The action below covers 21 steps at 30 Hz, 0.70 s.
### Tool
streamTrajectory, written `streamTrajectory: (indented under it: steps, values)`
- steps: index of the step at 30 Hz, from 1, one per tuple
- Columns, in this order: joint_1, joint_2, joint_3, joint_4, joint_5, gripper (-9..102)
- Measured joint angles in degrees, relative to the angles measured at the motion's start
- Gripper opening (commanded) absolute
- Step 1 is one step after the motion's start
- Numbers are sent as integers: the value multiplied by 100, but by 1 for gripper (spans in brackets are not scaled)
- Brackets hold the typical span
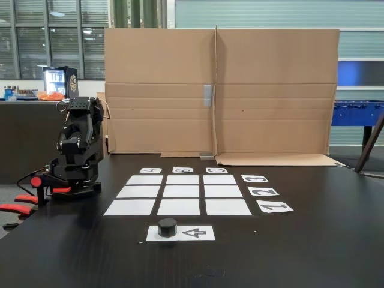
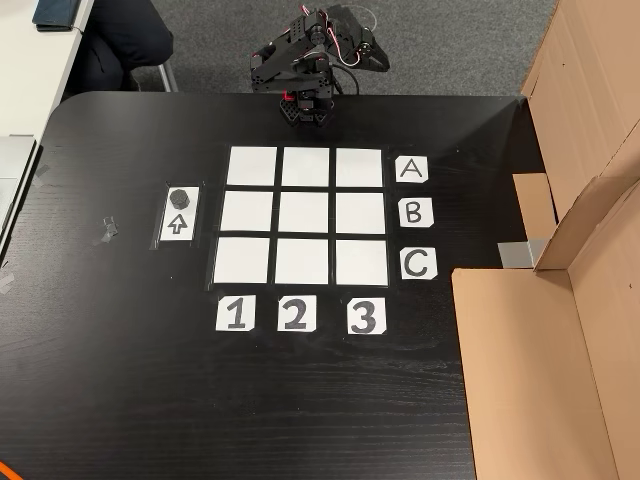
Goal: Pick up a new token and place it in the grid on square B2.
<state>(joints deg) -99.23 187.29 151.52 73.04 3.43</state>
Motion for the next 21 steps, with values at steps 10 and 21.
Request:
streamTrajectory:
  steps: [10, 21]
  values:
    - [-88, 325, 554, -352, 202, 0]
    - [-70, 316, 571, -387, 211, 7]
